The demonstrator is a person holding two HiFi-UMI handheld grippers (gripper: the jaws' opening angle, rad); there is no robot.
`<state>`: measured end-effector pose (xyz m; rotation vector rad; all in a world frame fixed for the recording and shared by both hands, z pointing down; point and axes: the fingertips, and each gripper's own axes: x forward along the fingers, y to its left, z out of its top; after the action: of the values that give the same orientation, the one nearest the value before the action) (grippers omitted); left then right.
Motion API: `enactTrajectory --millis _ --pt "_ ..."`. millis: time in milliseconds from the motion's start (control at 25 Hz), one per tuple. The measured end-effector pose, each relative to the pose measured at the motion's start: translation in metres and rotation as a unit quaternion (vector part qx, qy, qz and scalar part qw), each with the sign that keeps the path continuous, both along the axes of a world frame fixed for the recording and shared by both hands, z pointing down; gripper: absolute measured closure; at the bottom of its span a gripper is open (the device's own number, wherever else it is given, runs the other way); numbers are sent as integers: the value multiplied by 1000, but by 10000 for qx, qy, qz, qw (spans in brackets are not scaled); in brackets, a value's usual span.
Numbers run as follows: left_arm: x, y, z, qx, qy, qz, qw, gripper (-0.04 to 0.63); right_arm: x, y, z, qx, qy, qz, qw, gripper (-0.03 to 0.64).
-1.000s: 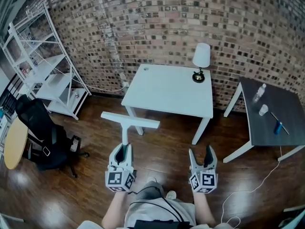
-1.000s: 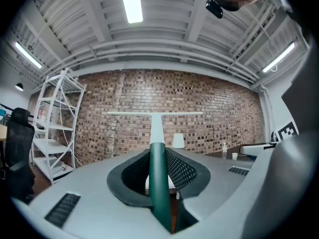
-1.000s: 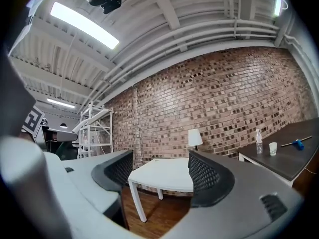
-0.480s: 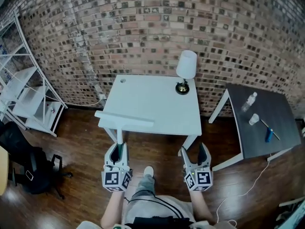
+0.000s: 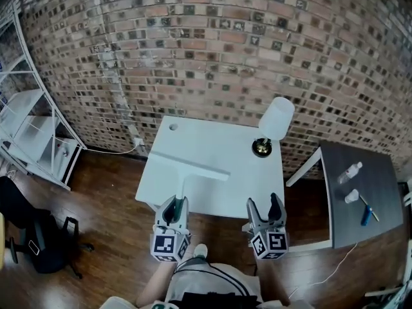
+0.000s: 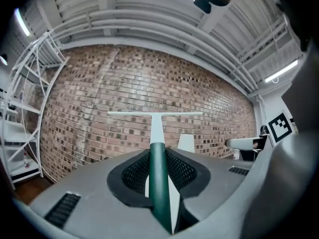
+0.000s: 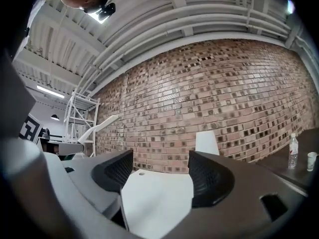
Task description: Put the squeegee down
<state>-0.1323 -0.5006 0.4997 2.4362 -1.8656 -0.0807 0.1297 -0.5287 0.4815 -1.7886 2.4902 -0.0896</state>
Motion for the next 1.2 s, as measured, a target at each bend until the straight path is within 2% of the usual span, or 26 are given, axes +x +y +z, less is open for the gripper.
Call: enactTrajectory --millis 240,440,520,640,800,920,1080,1200 --pt "0 -52 25 -345 120 174 9992 517 -18 -36 5 -205 17 37 9998 255" --pt "13 -94 61 -779 -111 139 9968 517 2 -67 20 -370 26 161 9992 255" --pt "20 -109 87 -1119 -90 63 9937 517 12 -76 31 -519 19 189 9985 255" --pt "31 -137 131 -1719 -15 -16 9851 517 24 -92 41 -588 -4 188 9981 255" --pt "46 -189 180 -2168 -189 -32 9760 515 28 -106 58 -861 -59 110 9962 255" --pt "56 -226 220 -2597 -172 -48 9655 515 35 -111 68 -995 -5 132 9949 255" --pt "64 -266 267 -3081 -357 -72 9507 514 56 -120 74 -971 -141 299 9947 254" --pt "54 -284 293 -3357 -534 -346 9398 514 66 -120 74 -927 -139 383 9949 253"
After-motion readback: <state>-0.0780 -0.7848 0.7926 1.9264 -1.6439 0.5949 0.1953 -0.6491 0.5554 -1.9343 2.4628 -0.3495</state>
